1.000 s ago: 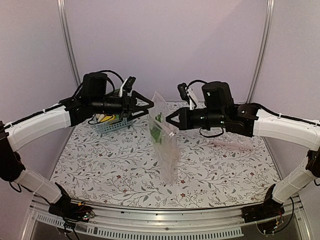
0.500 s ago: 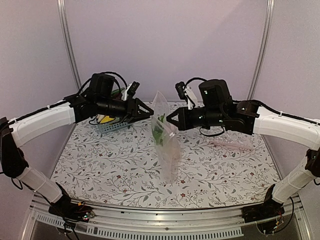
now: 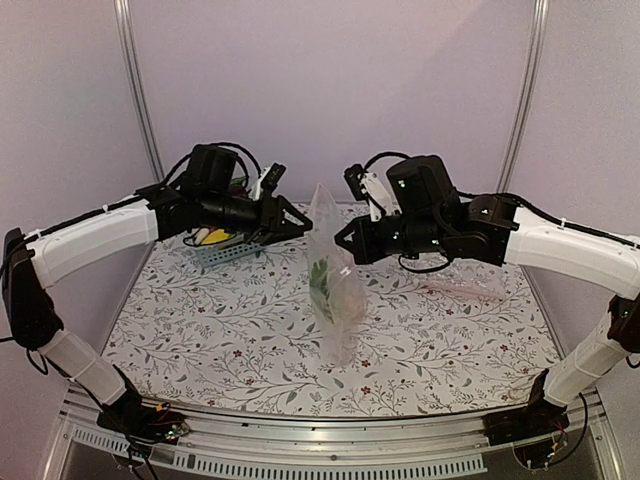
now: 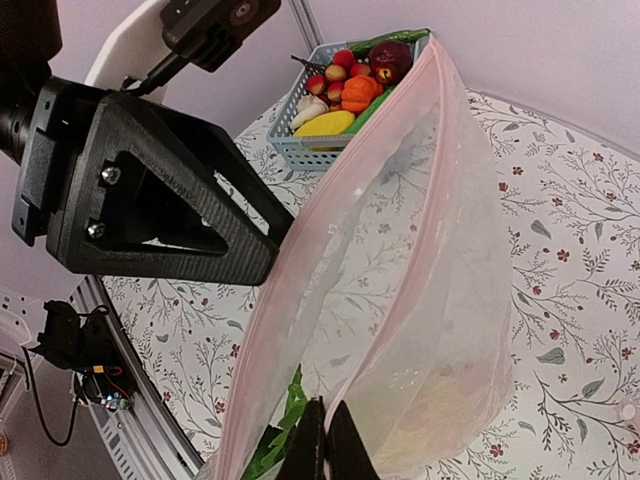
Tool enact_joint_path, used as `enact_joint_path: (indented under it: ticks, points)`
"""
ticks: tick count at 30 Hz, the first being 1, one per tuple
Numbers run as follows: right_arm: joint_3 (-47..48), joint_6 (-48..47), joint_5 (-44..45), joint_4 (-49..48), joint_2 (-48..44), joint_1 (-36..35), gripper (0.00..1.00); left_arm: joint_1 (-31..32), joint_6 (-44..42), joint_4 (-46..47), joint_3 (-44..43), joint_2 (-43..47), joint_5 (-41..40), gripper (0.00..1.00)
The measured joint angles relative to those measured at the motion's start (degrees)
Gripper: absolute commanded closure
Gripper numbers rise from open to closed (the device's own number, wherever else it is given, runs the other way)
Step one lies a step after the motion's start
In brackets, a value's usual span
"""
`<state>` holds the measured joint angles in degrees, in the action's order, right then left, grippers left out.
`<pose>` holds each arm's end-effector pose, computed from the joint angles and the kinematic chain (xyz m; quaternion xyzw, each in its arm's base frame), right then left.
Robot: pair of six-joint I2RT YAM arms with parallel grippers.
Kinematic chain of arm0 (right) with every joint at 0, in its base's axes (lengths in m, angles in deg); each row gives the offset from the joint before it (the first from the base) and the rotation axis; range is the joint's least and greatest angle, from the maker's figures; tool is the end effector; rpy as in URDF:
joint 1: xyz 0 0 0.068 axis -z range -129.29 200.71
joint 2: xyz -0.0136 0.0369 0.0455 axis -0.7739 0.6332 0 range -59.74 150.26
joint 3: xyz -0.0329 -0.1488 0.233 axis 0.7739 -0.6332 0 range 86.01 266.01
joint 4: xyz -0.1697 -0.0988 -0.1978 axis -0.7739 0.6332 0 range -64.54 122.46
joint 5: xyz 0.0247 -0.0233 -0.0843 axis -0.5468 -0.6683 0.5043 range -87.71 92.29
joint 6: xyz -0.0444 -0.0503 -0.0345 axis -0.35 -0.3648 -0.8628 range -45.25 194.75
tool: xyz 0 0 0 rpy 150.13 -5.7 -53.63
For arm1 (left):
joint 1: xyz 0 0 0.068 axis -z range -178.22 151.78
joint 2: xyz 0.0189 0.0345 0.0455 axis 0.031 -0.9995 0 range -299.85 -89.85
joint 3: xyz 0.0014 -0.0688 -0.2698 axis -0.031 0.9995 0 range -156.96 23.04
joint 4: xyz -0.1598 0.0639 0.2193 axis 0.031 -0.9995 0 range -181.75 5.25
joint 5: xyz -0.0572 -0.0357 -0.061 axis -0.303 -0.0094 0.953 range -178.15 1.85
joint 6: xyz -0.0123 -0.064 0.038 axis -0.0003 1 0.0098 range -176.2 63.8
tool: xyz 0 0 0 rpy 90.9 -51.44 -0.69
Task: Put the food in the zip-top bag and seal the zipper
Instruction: Adjust the zipper food storage bag at the center of the board.
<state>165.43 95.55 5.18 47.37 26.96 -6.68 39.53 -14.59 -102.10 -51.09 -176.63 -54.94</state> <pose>0.2146 0.3296 0.3418 -0.2585 0.8226 0.3021 0.4065 0.2832 -0.2634 0.3201 0.1149 0.8342 -0.4964 0.2108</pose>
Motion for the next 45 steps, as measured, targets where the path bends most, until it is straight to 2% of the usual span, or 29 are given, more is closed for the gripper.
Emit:
enact_joint_path:
  ticks: [4, 7, 9, 14, 20, 27, 31, 36, 45]
  points:
    - [0.87, -0.7, 1.68, 1.66, 0.17, 0.0, 1.0, 0.07, -0.07, -0.15, -0.98, -0.13, 0.24, 0.51]
    - [1.42, -0.98, 2.62, 2.4, 0.57, 0.0, 1.0, 0.09, -0.2, -0.11, -1.73, -0.37, 0.55, 0.42]
    - [1.68, -1.18, 3.04, 2.8, 0.92, 0.0, 1.0, 0.11, -0.33, -0.07, -1.97, -0.81, 0.76, 0.41]
    - [1.75, -1.6, 4.2, 4.0, 1.38, -0.07, 1.0, 0.44, -0.35, -0.42, -2.01, -2.69, 0.79, 0.53]
    - [2.34, -2.21, 5.57, 5.44, 1.92, -0.37, 1.0, 0.87, -0.83, -0.96, -3.15, -4.74, 0.74, 0.84]
    - [9.77, -3.08, 11.72, 11.34, 2.19, -0.07, 1.0, 0.87, -0.48, -0.46, -7.39, -6.71, 2.14, 0.99]
    - [12.48, -4.13, 13.73, 12.59, 1.73, 2.45, 1.0, 0.87, 0.2, 2.75, -10.58, -8.02, 3.61, 1.0]
    - [12.02, -5.03, 15.8, 13.94, 0.15, 5.64, 1.0, 0.74, 0.46, 7.72, -10.6, -9.62, 4.68, 1.0]
    - [3.61, -2.16, 13.84, 13.68, -1.27, 5.66, 1.0, -0.33, 0.42, 11.45, 0.39, -10.73, 4.63, 0.99]
